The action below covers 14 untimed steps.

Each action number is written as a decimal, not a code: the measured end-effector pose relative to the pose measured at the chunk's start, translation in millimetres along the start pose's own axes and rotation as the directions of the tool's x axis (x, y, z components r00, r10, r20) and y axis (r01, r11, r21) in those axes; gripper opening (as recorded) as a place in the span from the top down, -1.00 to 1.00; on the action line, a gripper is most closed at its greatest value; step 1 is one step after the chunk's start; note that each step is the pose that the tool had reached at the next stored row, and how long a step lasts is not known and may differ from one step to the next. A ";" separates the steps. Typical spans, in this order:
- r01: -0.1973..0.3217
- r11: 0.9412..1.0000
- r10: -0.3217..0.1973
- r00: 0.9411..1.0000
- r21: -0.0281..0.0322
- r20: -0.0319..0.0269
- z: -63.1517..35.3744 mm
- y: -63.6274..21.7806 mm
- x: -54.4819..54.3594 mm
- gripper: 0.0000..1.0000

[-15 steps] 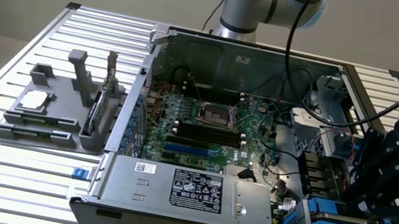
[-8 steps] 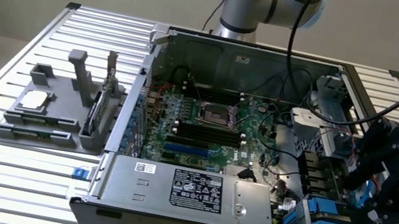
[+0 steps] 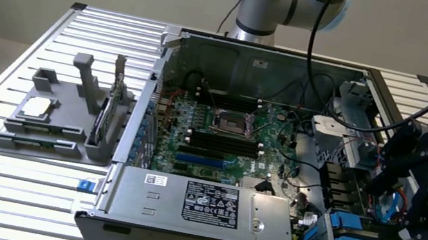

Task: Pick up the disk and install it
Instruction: 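Insert the second disk wire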

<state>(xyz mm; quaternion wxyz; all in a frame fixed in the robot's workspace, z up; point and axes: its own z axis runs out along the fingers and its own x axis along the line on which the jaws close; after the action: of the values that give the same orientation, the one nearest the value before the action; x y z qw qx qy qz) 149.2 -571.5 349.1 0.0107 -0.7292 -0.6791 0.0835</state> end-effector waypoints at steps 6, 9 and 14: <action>0.001 1.000 -0.001 1.000 0.000 -0.004 2.1 -17.0 -2.5 -0.13; 0.001 1.000 -0.001 1.000 0.000 -0.004 2.1 -23.7 -3.1 0.11; 0.001 1.000 -0.001 1.000 0.000 -0.005 -0.3 -32.8 -4.0 0.58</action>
<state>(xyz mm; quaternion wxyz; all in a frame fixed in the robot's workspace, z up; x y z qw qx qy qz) 116.6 -572.9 354.1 0.0125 -0.7292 -0.6793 0.0819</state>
